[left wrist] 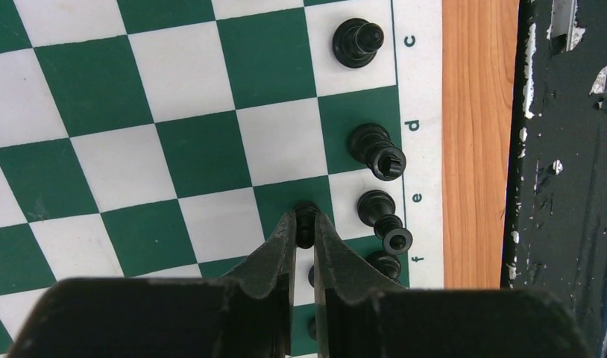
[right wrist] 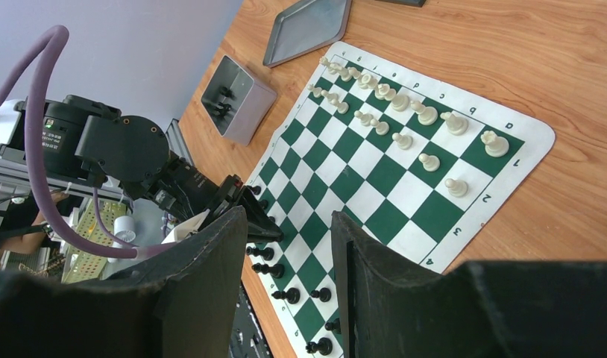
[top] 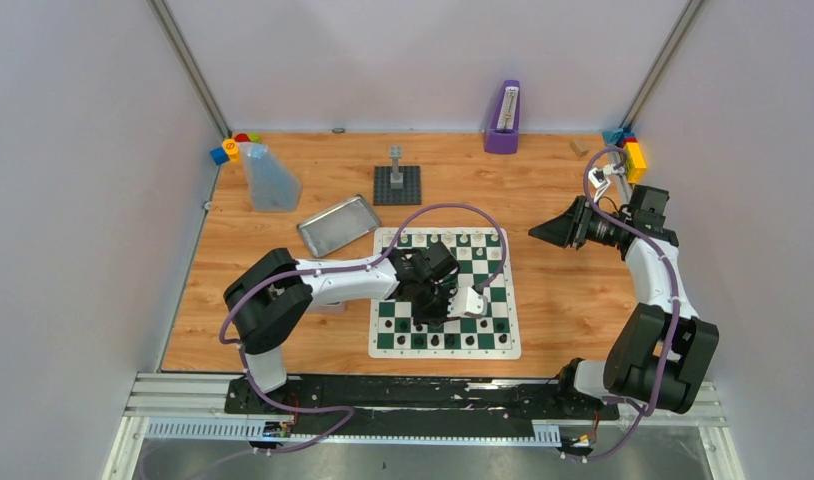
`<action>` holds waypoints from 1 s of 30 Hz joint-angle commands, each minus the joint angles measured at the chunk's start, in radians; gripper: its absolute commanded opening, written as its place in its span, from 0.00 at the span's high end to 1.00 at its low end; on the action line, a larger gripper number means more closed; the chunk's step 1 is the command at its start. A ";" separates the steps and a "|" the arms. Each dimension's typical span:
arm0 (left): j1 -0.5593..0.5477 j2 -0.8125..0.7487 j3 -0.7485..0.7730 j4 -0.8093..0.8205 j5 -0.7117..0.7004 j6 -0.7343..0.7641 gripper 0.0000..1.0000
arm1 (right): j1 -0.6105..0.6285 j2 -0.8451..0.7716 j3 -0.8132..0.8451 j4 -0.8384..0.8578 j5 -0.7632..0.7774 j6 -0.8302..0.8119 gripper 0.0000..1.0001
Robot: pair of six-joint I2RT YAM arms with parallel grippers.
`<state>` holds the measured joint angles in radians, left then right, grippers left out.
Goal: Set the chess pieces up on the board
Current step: Place the chess piece on the chessboard.
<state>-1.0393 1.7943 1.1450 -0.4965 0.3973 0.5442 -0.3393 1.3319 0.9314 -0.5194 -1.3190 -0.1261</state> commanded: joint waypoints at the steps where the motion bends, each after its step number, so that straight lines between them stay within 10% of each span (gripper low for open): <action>1: -0.006 0.010 0.005 0.016 0.001 -0.005 0.82 | -0.005 0.003 0.040 0.011 -0.040 -0.032 0.53; 30: -0.005 -0.082 0.019 -0.012 -0.054 0.012 0.67 | -0.005 0.008 0.039 0.010 -0.040 -0.032 0.53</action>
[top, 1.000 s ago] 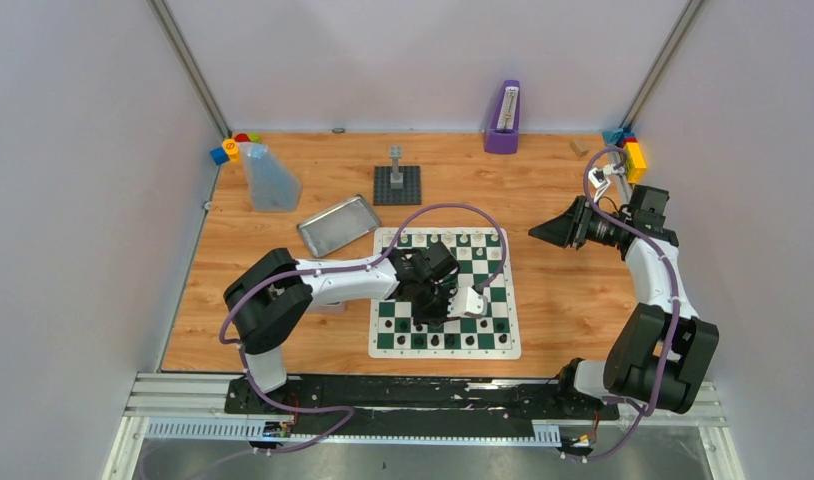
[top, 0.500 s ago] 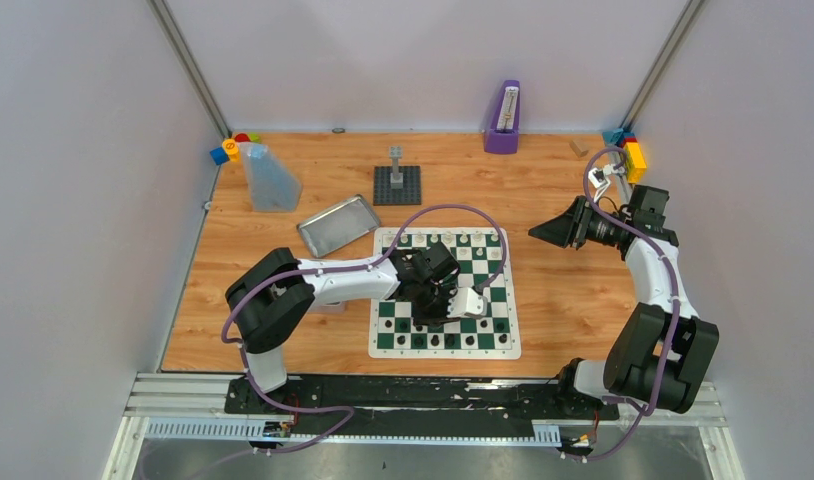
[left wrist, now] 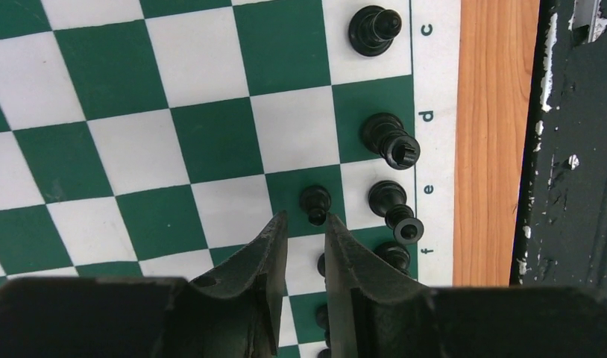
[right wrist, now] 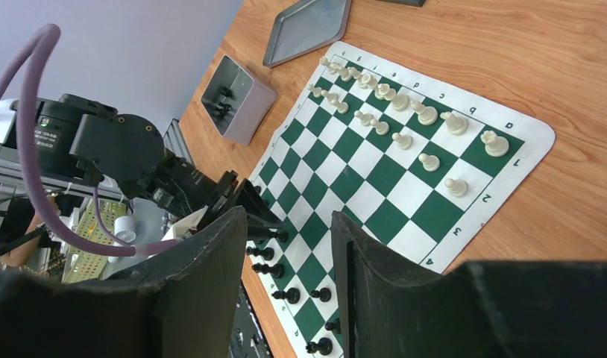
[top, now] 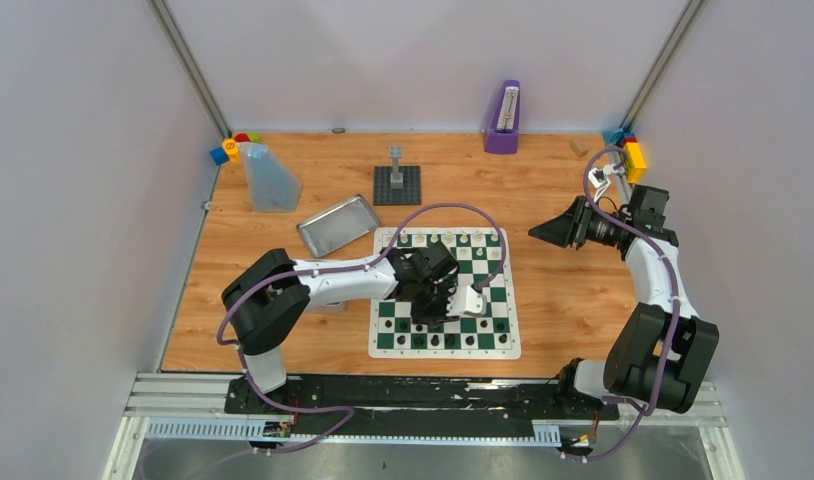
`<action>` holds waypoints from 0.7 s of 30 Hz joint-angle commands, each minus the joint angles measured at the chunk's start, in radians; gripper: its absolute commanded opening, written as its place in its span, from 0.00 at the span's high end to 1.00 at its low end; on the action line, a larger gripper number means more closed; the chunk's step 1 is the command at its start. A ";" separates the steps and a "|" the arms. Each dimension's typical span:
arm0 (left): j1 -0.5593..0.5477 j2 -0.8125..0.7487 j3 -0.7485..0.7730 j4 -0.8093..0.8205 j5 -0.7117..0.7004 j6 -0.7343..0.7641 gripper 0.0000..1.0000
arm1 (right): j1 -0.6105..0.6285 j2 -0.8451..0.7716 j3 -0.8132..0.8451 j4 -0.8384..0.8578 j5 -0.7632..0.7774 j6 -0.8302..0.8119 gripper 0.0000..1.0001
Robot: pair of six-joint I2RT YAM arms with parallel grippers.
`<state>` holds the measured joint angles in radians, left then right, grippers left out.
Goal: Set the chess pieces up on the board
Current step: Place the chess piece on the chessboard.
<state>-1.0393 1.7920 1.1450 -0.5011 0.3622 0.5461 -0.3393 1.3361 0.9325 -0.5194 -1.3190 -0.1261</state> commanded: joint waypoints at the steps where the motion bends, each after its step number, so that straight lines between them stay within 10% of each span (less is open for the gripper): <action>1: -0.005 -0.094 0.018 -0.009 -0.021 0.011 0.67 | -0.006 0.004 0.038 0.010 -0.041 -0.032 0.53; 10: 0.021 -0.218 -0.001 -0.083 -0.049 0.013 0.65 | -0.006 0.005 0.039 0.010 -0.040 -0.030 0.53; 21: 0.384 -0.515 -0.089 -0.369 -0.149 0.028 0.60 | -0.004 0.013 0.046 0.010 -0.047 -0.020 0.53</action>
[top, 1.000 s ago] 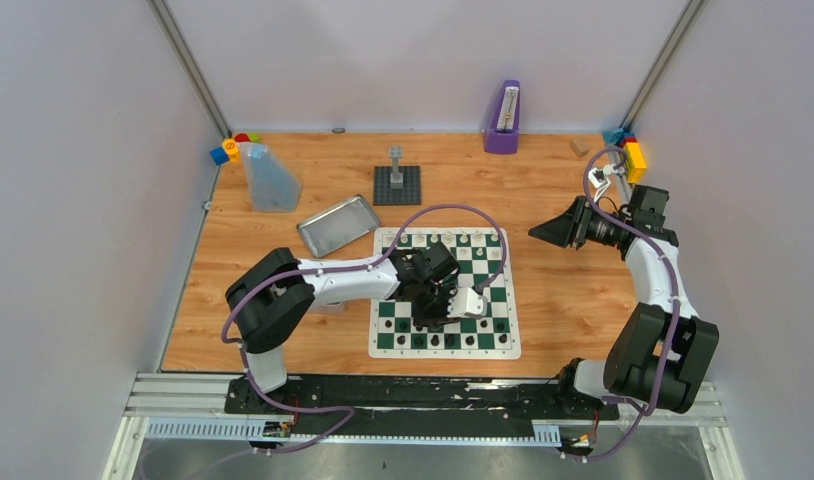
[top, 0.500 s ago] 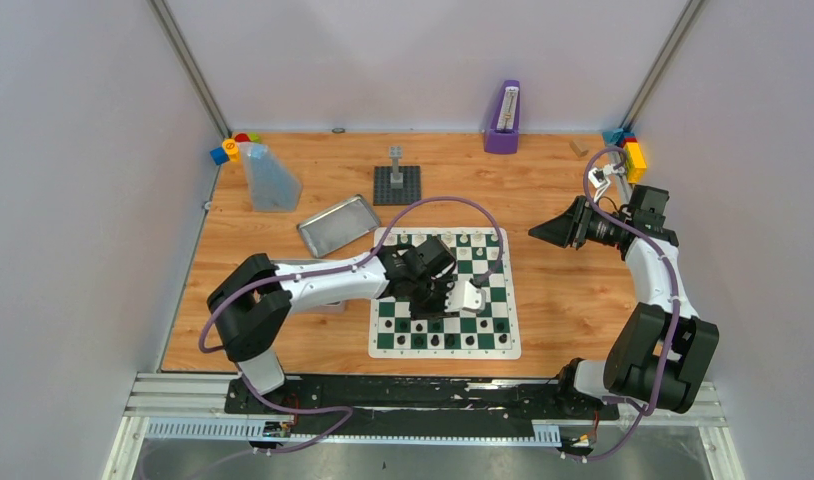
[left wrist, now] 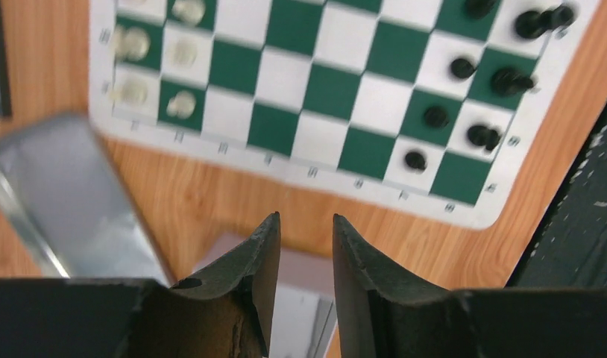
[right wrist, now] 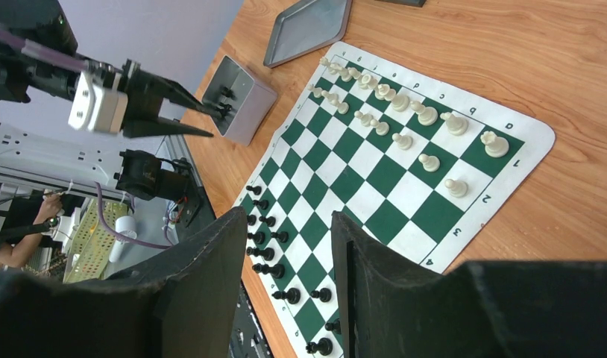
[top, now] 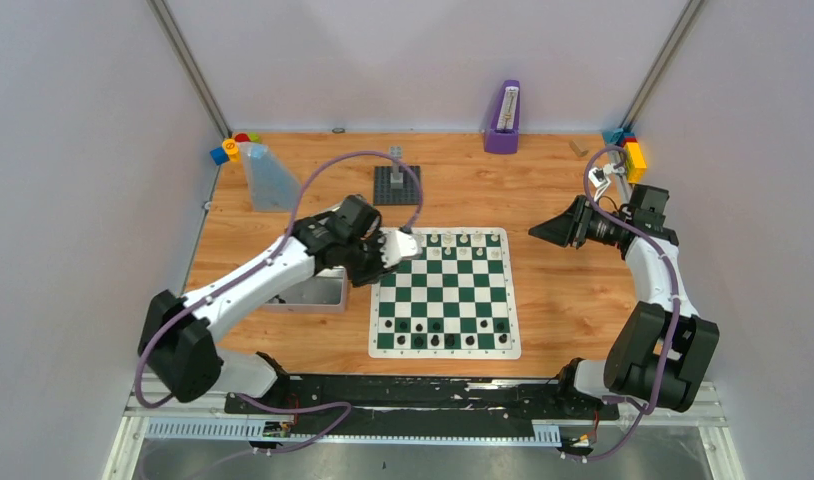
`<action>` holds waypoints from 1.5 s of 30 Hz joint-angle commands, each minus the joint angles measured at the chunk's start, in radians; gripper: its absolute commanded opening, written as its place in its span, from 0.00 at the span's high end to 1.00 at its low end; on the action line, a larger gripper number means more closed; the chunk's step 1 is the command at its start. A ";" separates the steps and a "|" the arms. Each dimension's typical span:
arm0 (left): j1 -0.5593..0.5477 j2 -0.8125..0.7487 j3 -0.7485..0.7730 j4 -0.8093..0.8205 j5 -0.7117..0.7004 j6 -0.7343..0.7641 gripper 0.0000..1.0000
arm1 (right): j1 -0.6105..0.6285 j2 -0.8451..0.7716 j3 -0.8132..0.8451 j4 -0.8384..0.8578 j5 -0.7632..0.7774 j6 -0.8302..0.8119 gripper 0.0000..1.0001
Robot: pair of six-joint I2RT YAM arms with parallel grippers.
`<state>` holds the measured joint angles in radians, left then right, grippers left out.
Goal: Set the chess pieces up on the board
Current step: Place the chess piece on the chessboard, then adjust the storage box at the center of the board.
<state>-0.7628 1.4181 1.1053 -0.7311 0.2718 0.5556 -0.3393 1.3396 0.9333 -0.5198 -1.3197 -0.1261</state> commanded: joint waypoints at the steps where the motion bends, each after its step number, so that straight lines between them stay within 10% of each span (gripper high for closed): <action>1: 0.162 -0.164 -0.077 -0.149 -0.079 0.025 0.59 | -0.003 0.013 0.046 0.010 -0.048 -0.019 0.53; 12: 0.575 -0.316 -0.199 -0.235 -0.213 0.055 0.49 | -0.004 -0.008 0.045 0.012 -0.041 -0.012 0.53; 45: 0.723 -0.028 -0.205 -0.109 -0.244 -0.079 0.40 | 0.007 0.039 0.072 -0.039 0.094 -0.101 0.52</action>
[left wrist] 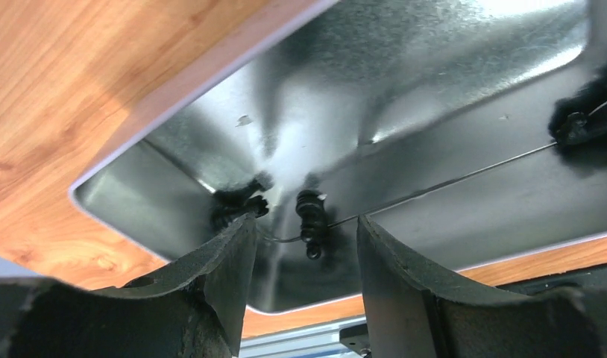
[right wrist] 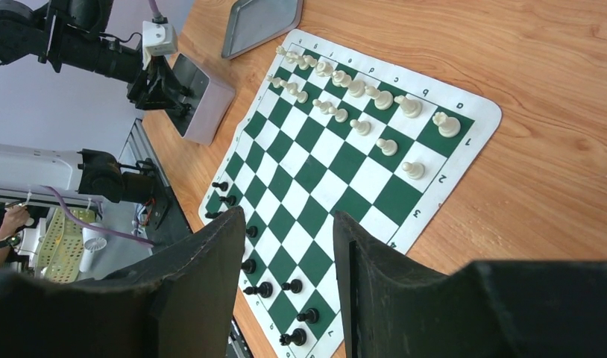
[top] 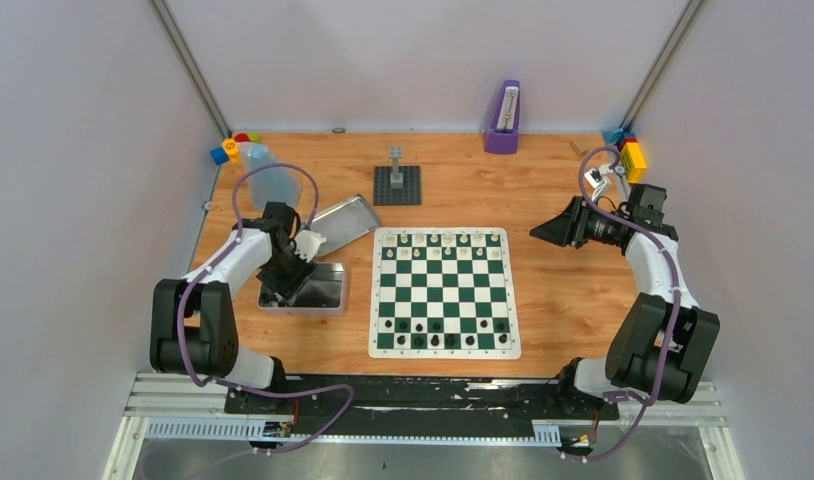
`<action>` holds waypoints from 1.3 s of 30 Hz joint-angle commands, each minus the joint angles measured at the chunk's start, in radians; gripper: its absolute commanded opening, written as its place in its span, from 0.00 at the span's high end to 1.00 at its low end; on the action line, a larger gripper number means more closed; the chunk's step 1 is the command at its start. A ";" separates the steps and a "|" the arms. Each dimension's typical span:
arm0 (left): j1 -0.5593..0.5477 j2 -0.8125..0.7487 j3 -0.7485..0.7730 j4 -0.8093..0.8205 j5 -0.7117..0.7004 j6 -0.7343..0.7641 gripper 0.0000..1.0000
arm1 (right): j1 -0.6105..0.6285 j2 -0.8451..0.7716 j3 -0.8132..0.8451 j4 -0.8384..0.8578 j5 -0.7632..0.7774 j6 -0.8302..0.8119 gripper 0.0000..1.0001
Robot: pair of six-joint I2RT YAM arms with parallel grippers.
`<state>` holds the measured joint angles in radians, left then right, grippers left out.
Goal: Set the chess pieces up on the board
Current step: Adjust the storage box at the center of the board.
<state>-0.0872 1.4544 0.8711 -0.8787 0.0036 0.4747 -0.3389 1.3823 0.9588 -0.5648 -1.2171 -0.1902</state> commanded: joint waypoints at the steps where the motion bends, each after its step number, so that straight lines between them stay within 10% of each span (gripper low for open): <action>1: 0.059 -0.098 0.036 0.040 0.030 0.003 0.40 | 0.007 -0.008 0.046 0.006 -0.009 -0.038 0.52; 10: 0.221 -0.203 0.084 0.033 -0.031 -0.015 0.31 | 0.010 -0.014 0.047 0.006 -0.009 -0.037 0.52; 21: 0.259 0.033 0.149 0.053 0.069 -0.021 0.35 | 0.011 -0.028 0.043 0.003 -0.008 -0.041 0.52; 39: 0.204 0.179 0.239 0.103 0.180 0.019 0.88 | 0.011 -0.016 0.047 0.000 -0.005 -0.046 0.52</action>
<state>0.1535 1.6306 1.0523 -0.7963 0.1452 0.4660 -0.3340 1.3823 0.9642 -0.5716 -1.2118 -0.2047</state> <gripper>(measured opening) 0.150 0.480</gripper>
